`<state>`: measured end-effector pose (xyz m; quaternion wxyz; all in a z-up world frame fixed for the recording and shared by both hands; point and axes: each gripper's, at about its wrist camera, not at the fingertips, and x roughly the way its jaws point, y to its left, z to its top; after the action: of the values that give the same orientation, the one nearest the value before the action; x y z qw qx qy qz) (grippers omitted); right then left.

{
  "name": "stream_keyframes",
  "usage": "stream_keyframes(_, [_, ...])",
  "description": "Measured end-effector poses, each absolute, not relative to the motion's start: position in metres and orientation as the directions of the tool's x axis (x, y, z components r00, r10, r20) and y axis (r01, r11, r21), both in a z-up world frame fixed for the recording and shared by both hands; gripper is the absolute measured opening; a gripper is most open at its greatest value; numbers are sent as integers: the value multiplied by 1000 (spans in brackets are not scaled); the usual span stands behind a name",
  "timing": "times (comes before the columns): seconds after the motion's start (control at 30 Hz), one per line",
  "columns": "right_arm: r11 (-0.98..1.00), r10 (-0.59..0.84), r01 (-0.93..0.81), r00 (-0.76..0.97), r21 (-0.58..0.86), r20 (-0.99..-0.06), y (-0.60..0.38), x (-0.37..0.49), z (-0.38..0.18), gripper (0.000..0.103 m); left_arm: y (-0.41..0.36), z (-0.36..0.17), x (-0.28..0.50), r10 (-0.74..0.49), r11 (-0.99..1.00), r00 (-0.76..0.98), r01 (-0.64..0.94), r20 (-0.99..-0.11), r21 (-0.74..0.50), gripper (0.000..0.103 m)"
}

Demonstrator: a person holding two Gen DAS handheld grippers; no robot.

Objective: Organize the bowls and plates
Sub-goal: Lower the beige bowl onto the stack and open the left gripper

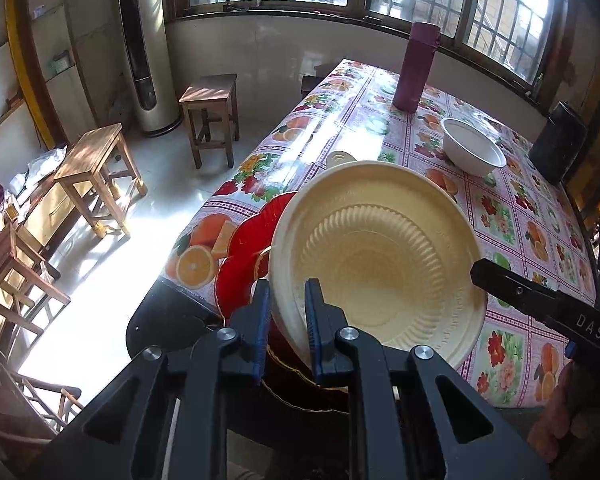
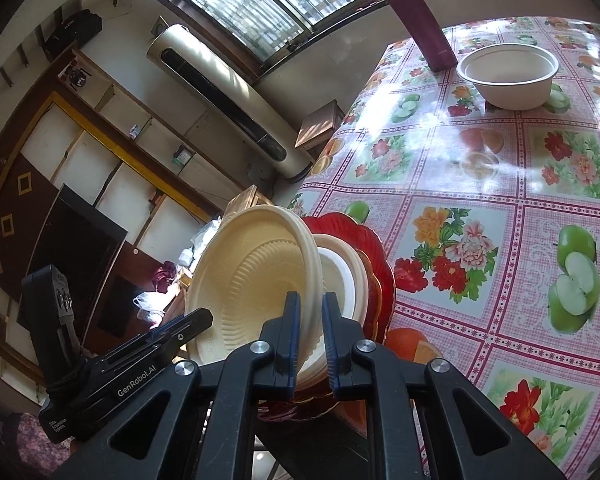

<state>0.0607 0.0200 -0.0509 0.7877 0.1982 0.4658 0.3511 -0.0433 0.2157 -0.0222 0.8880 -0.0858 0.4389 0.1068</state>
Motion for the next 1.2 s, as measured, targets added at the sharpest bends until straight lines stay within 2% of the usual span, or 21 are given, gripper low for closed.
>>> stream_keyframes(0.6, [687, 727, -339, 298, 643, -619, 22, 64, -63, 13, 214, -41, -36, 106, 967, 542, -250, -834, -39, 14])
stream_keyframes(0.97, [723, 690, -346, 312, 598, -653, 31, 65, -67, 14, 221, -45, -36, 134, 965, 542, -263, -830, -16, 25])
stream_keyframes(1.2, [743, 668, -338, 319, 578, -672, 35, 67, -71, 20, 222, -47, -37, 150, 965, 546, -262, -825, 2, 32])
